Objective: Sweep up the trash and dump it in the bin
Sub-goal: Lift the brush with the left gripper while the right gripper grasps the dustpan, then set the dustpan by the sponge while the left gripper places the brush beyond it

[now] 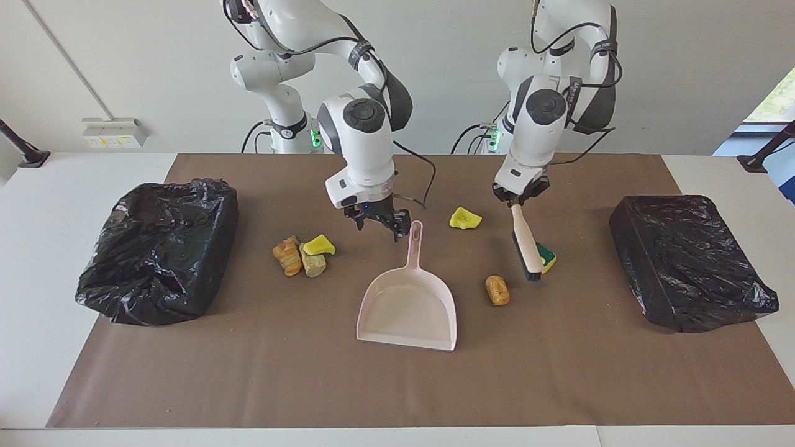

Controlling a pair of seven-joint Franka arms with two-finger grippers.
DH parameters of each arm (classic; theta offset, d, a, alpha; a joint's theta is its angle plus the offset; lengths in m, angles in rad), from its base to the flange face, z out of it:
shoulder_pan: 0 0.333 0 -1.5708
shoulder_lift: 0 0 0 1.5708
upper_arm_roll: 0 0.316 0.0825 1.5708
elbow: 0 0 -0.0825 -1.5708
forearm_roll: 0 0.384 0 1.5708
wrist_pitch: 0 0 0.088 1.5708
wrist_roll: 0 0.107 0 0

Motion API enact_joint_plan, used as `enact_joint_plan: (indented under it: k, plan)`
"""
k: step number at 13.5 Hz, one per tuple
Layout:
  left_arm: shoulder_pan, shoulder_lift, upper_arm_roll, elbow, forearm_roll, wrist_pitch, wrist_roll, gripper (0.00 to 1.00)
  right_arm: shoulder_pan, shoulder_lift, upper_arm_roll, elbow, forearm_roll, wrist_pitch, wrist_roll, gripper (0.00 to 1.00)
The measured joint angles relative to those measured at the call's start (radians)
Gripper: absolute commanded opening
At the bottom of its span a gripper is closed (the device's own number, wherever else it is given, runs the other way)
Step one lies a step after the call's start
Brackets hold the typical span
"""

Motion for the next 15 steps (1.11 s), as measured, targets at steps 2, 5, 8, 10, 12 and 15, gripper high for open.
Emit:
enact_joint_plan:
  k: [2,5,8,10,12,15]
  plan:
    - [0.082,0.013,0.0,0.002,0.001,0.016,0.077,0.0,0.037,0.041,0.0,0.0,-0.003,0.062,0.0,1.0]
    - [0.187,0.025,0.0,0.013,0.002,0.027,0.175,0.0,0.071,0.089,0.0,0.0,-0.022,0.104,-0.035,1.0]
    - [0.266,0.038,0.0,0.026,0.017,0.027,0.224,0.0,0.079,0.107,-0.001,0.0,-0.038,0.106,-0.072,0.91]
    - [0.282,0.041,0.0,0.024,0.019,0.025,0.229,0.0,0.079,0.107,-0.001,0.0,-0.044,0.106,-0.088,0.01]
    - [0.283,0.043,-0.005,0.018,0.019,0.023,0.229,0.0,0.079,0.107,-0.002,0.0,-0.051,0.106,-0.104,0.0]
    - [0.272,0.052,-0.02,0.016,0.019,0.026,0.229,0.0,0.075,0.107,-0.003,0.002,-0.053,0.106,-0.165,0.0]
